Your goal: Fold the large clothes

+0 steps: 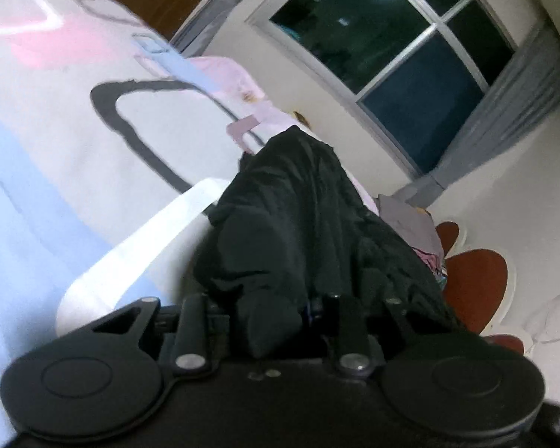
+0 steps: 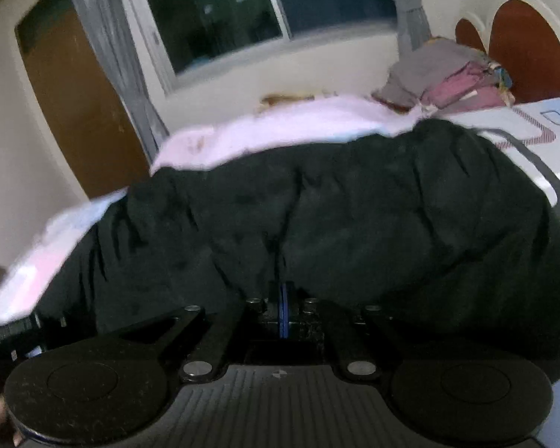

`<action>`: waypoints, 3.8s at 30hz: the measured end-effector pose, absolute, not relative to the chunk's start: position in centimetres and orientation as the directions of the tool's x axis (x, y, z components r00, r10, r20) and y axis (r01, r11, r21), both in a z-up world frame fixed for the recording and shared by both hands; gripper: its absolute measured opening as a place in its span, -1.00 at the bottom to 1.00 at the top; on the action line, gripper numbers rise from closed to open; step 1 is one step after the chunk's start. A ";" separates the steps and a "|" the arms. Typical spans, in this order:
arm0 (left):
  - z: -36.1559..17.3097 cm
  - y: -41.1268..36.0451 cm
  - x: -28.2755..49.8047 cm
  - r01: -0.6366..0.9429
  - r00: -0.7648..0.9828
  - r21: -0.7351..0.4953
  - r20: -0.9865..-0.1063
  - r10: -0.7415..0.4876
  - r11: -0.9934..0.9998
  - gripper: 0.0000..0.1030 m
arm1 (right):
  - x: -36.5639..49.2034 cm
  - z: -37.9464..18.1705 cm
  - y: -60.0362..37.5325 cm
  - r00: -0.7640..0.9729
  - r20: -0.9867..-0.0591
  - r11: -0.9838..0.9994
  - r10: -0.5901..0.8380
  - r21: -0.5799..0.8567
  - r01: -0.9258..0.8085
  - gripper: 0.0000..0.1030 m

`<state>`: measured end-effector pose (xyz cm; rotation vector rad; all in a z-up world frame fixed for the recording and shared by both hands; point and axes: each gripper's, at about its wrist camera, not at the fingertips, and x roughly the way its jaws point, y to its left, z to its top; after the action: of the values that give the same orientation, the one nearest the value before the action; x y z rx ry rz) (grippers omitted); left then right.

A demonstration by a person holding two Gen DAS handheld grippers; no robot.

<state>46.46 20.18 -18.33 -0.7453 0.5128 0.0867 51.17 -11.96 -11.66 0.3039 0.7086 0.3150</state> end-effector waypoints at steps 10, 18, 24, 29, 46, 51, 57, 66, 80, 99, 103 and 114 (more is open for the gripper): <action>-12.4 13.8 46.4 -0.082 0.895 -0.368 -0.435 -0.094 0.926 -0.56 | 50.6 -15.7 -13.5 0.659 -0.633 0.889 0.406 0.440 -0.125 -1.00; -8.7 5.3 46.2 0.052 0.907 -0.099 -0.413 -0.088 0.994 -0.56 | 51.7 -17.0 -17.1 0.600 -0.601 0.801 0.527 0.587 -0.115 -1.00; -7.4 -0.8 47.1 0.159 0.901 0.035 -0.415 -0.130 0.987 -0.56 | 53.2 -17.4 -21.1 0.537 -0.555 0.701 0.635 0.707 -0.099 -1.00; -7.8 -5.5 48.4 0.238 0.882 0.084 -0.437 -0.179 0.968 -0.57 | 52.1 -16.8 -27.7 0.623 -0.464 0.646 0.629 0.758 -0.088 -1.00; -15.8 -17.9 52.4 0.377 0.748 0.002 -0.590 -0.303 0.926 -0.58 | 53.5 -13.0 -41.5 0.751 -0.474 0.714 0.459 0.700 0.006 -0.05; -16.2 -17.9 52.6 0.333 0.766 -0.022 -0.577 -0.284 0.943 -0.58 | 51.4 -11.4 -41.4 0.766 -0.416 0.703 0.489 0.708 -0.065 0.29; -16.4 -18.4 52.4 0.307 0.775 -0.021 -0.575 -0.263 0.952 -0.58 | 52.6 -12.3 -41.0 0.735 -0.411 0.664 0.539 0.744 -0.071 0.07; -15.5 -18.8 52.8 0.324 0.761 -0.008 -0.591 -0.266 0.946 -0.57 | 53.7 -12.7 -38.6 0.661 -0.445 0.662 0.604 0.742 -0.105 -0.48; -10.7 -6.3 50.3 0.088 0.863 -0.250 -0.465 -0.199 0.964 -0.59 | 51.9 -15.2 -38.9 0.658 -0.538 0.709 0.528 0.706 0.008 -0.84; -11.8 -3.7 57.1 0.060 0.795 -0.354 -0.549 -0.259 0.933 -0.60 | 55.5 -9.0 -40.0 0.748 -0.426 0.744 0.508 0.655 -0.132 -0.19; -11.6 -4.2 57.6 0.079 0.788 -0.338 -0.555 -0.266 0.938 -0.60 | 57.4 -6.7 -36.5 0.728 -0.379 0.738 0.572 0.625 -0.254 0.22; -11.3 -1.0 62.3 0.029 0.798 -0.471 -0.520 -0.305 0.881 -0.60 | 63.9 -6.3 -28.4 0.651 -0.473 0.796 0.594 0.464 -0.388 0.22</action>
<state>62.28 -1.00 -11.29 -0.4643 0.6259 -0.1862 63.85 -28.38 -6.35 0.3378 0.6531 0.5696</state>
